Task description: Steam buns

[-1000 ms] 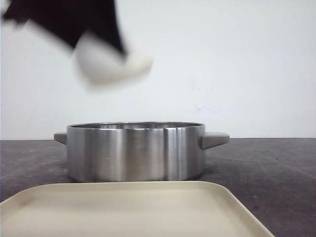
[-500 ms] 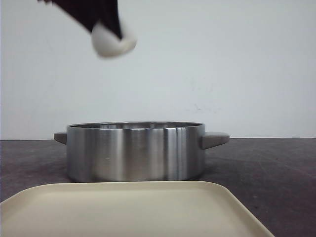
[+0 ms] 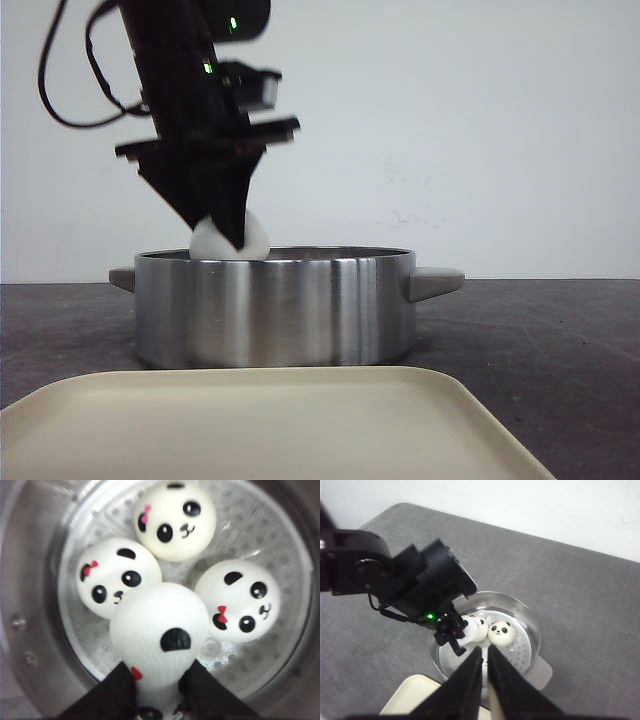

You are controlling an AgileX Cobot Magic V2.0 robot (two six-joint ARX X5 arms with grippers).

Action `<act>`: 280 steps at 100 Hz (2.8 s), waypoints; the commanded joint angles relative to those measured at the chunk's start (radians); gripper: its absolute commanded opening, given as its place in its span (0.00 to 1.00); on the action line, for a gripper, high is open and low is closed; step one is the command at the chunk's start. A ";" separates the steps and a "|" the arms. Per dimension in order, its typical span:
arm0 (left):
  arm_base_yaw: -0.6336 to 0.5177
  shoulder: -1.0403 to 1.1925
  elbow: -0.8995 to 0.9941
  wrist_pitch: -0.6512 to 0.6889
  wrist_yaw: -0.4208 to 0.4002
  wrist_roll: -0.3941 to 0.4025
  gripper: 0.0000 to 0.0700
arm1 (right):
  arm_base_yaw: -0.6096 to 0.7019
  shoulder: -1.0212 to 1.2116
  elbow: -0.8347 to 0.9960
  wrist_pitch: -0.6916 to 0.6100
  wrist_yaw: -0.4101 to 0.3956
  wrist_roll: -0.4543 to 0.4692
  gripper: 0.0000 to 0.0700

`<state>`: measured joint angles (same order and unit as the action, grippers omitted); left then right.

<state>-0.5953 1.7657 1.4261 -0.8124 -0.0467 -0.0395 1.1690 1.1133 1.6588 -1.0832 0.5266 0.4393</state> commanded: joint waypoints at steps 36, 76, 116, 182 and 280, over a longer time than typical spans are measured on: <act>-0.004 0.111 0.022 -0.032 0.002 0.002 0.49 | 0.039 0.009 0.016 -0.035 0.032 0.074 0.01; -0.004 0.103 0.096 -0.100 0.001 -0.022 0.81 | 0.060 0.009 0.016 -0.041 0.064 0.077 0.01; -0.010 -0.274 0.196 0.014 0.000 -0.146 0.65 | 0.064 0.009 0.006 -0.078 0.216 0.074 0.01; -0.020 -1.062 -0.159 -0.051 -0.069 -0.162 0.00 | 0.171 0.002 -0.375 0.398 0.184 0.049 0.02; -0.020 -1.271 -0.290 -0.137 -0.087 -0.183 0.00 | 0.170 0.003 -0.448 0.821 -0.003 -0.219 0.02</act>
<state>-0.6071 0.4896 1.1236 -0.9611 -0.1310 -0.2214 1.3258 1.1069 1.1950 -0.2733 0.5224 0.2314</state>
